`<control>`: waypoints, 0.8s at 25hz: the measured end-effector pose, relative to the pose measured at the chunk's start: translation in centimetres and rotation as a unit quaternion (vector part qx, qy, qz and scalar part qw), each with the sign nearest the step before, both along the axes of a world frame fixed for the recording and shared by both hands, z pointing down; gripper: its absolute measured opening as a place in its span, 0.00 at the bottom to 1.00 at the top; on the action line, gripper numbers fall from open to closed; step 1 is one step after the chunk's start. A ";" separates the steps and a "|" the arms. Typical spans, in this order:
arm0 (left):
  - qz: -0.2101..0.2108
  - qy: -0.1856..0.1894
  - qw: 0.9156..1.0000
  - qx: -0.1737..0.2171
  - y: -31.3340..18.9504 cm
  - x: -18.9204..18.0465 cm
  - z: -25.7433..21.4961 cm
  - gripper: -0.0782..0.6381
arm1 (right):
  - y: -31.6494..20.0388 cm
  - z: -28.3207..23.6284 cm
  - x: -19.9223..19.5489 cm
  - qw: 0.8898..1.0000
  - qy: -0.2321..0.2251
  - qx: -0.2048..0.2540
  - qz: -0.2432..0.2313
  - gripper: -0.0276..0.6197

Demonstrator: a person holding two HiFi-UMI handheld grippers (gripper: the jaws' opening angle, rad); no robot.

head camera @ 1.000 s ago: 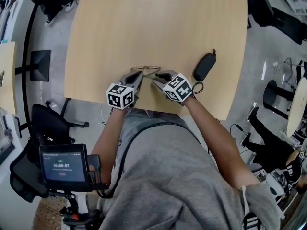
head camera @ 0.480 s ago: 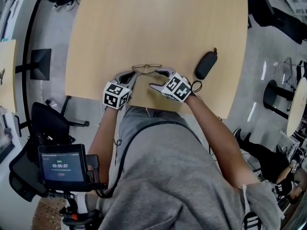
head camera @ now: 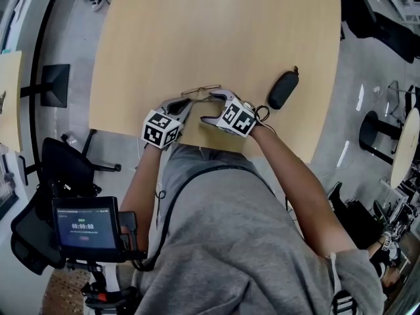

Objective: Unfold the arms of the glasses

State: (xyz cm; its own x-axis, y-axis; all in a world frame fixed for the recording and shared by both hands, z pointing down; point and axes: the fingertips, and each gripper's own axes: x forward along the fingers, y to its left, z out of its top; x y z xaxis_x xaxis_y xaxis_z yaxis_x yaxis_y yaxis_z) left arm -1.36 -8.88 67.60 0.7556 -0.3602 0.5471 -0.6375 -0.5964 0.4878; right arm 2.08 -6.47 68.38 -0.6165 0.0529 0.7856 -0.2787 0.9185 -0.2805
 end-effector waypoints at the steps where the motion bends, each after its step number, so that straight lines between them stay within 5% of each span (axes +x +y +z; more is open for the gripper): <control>1: 0.001 0.002 1.000 -0.003 0.2 0.1 0.0 0.12 | -0.1 0.0 0.0 1.000 -0.001 0.000 0.002 0.58; 13: -0.021 0.048 0.997 -0.050 2.8 1.7 -0.1 0.12 | -0.3 0.3 -0.2 1.000 0.005 -0.008 0.000 0.58; 20: -0.045 0.052 0.997 -0.046 1.3 0.6 -0.3 0.12 | 0.5 0.1 0.7 0.998 0.036 -0.021 -0.036 0.58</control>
State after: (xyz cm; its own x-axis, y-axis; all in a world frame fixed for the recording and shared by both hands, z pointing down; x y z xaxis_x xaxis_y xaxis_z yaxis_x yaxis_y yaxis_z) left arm -0.77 -7.59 67.35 0.7765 -0.3809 0.5019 -0.6299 -0.4889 0.6035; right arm 2.77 -5.96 68.49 -0.5513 0.1276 0.8245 -0.2341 0.9249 -0.2997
